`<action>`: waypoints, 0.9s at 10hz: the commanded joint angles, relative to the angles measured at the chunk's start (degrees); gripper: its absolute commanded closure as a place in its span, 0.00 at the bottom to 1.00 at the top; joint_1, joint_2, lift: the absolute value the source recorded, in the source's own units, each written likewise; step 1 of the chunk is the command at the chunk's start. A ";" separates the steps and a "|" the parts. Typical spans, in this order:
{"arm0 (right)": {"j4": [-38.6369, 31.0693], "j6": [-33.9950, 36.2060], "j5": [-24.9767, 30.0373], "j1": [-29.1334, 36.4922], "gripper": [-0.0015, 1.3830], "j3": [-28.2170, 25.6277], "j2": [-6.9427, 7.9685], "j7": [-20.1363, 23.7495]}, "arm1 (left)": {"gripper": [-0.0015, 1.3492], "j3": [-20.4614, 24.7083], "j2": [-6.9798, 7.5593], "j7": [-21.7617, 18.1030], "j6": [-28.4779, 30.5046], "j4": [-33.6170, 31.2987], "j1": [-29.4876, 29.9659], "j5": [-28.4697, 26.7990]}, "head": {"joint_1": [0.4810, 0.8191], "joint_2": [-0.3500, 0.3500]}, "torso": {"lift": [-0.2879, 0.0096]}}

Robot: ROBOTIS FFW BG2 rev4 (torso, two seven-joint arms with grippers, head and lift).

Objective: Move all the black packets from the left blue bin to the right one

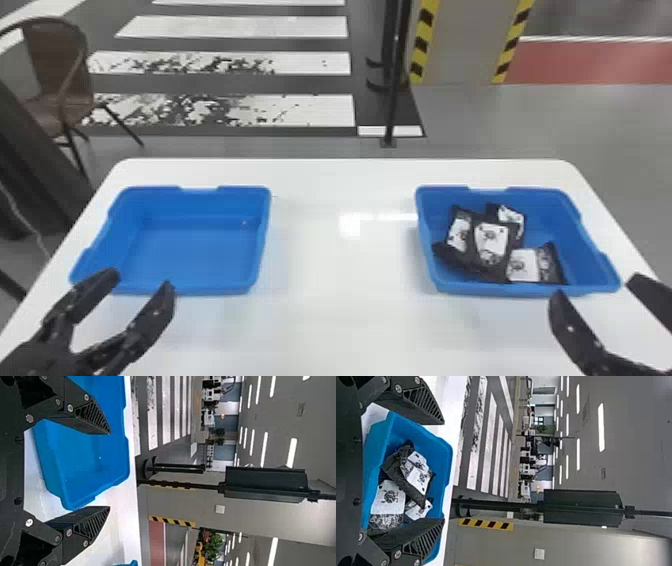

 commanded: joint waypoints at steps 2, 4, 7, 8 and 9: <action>0.04 0.00 -0.21 -0.02 0.12 0.00 0.05 0.00 | 0.30 -0.42 -0.24 0.00 0.47 0.00 -0.12 0.31 | 0.63 0.49 | 0.50; 0.04 0.00 -0.32 -0.02 0.12 0.00 0.05 0.00 | 0.29 -0.42 -0.24 0.00 1.03 0.00 -0.26 0.31 | 0.63 0.49 | 0.50; 0.18 0.00 -0.67 -0.02 0.12 0.00 0.05 0.00 | 0.29 -0.31 -0.24 0.00 1.46 0.00 -0.26 0.20 | 0.63 0.49 | 0.50; 0.18 0.00 -0.67 -0.16 0.12 0.00 0.05 0.00 | 0.29 -0.42 -0.24 0.00 1.60 0.00 -0.26 0.20 | 0.63 0.49 | 0.50; 0.18 0.00 -0.67 -0.16 0.12 0.00 0.05 0.00 | 0.29 -0.42 -0.24 0.00 1.74 0.00 -0.26 0.20 | 0.63 0.49 | 0.50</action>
